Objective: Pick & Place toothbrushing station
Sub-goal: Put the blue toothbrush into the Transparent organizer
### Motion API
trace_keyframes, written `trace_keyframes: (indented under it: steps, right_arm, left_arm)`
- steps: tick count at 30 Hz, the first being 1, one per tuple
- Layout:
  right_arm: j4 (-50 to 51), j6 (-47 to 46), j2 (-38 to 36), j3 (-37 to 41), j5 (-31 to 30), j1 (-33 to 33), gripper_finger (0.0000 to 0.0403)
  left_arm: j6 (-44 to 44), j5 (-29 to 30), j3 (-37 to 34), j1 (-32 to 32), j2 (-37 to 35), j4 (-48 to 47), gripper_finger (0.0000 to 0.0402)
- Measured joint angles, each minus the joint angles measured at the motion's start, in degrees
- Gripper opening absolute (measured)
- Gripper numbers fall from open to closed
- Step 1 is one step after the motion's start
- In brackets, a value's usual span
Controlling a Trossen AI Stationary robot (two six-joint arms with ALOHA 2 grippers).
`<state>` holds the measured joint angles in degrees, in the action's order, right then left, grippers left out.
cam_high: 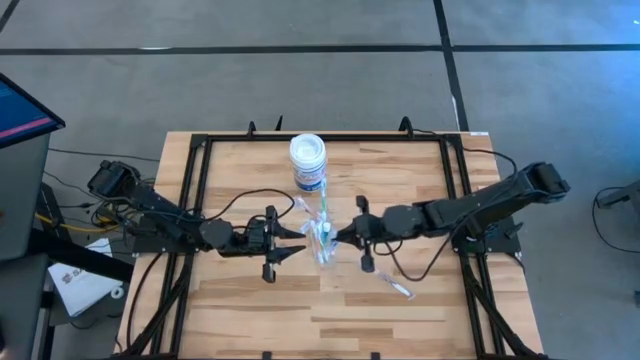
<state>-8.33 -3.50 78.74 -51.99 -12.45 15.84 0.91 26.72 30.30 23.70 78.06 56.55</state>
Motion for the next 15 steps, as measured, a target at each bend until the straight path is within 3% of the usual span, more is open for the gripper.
trace_keyframes:
  steps: [15]
  right_arm:
    - [0.37, -2.11, 4.99, 0.2, 0.53, 1.04, 0.0]
  left_arm:
    - [0.0, 0.0, 0.0, 0.0, 0.01, -0.05, 0.0114]
